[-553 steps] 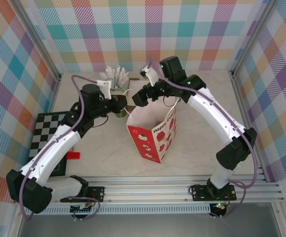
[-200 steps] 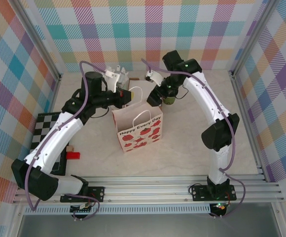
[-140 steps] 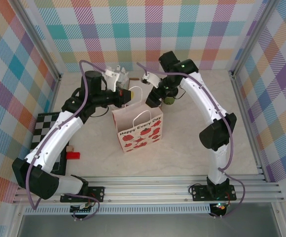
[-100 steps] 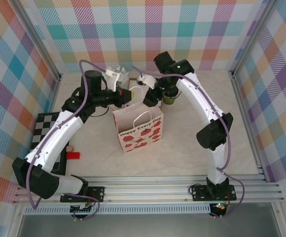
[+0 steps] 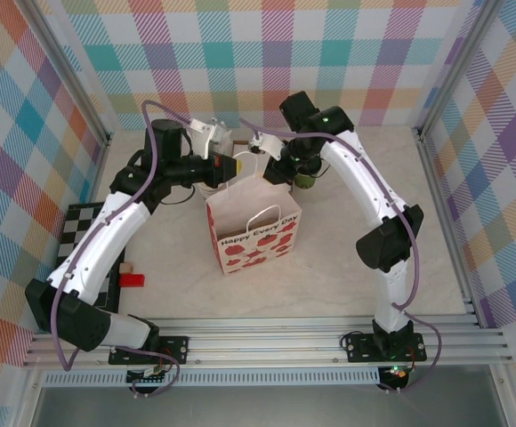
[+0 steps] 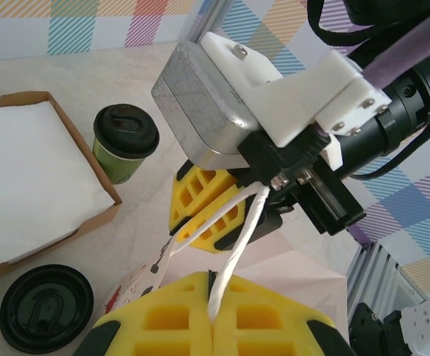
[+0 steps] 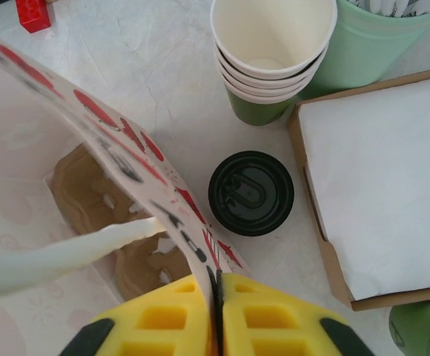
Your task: Pack the takeout coffee
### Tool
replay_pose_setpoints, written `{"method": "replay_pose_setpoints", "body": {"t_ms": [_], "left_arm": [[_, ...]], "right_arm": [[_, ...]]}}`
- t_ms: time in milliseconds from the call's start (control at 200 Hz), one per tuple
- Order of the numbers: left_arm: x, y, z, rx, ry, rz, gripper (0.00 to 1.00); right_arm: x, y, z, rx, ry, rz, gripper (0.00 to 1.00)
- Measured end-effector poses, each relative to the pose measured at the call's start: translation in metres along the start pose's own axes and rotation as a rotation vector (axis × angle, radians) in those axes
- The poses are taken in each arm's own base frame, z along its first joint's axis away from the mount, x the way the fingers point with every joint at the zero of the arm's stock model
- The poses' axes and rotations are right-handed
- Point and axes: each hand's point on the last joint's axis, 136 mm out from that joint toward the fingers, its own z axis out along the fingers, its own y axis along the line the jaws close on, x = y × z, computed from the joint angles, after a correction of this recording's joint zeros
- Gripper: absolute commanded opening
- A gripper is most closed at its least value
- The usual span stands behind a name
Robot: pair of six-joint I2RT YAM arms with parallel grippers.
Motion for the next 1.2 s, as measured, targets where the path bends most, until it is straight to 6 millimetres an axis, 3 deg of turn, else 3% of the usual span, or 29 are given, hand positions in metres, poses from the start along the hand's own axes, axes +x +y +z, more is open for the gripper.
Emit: {"method": "replay_pose_setpoints", "body": {"t_ms": [100,200,310,330,510,730,930,1050,1200], "left_arm": [[-0.002,-0.002,-0.001,0.0,0.004,-0.004,0.08],[-0.006,-0.004,-0.004,-0.001,-0.003,-0.013,0.26],[-0.007,-0.005,-0.006,-0.006,-0.007,-0.024,0.93],[-0.007,-0.004,-0.007,-0.012,-0.006,-0.031,0.99],[-0.011,0.005,-0.025,-0.129,-0.05,-0.079,1.0],[-0.006,0.058,-0.055,-0.48,-0.127,-0.215,1.0],[0.011,0.098,-0.097,-0.779,-0.2,-0.302,1.0],[0.025,0.104,-0.126,-0.884,-0.243,-0.343,1.0],[0.032,0.091,-0.161,-0.921,-0.296,-0.373,1.0]], "right_arm": [[0.0,0.003,-0.003,-0.003,-0.002,0.006,0.01],[-0.002,0.007,-0.006,-0.003,-0.006,0.023,0.0],[0.0,0.011,-0.011,0.008,-0.002,0.082,0.0],[0.0,0.012,-0.012,0.009,-0.004,0.098,0.0],[-0.001,0.018,-0.015,0.037,-0.009,0.243,0.0],[0.009,0.021,-0.009,0.102,0.023,0.488,0.0],[0.014,0.031,-0.015,0.163,0.014,0.723,0.0],[0.017,0.041,-0.022,0.194,-0.014,0.864,0.0],[0.023,0.057,-0.021,0.221,-0.038,1.002,0.0]]}}
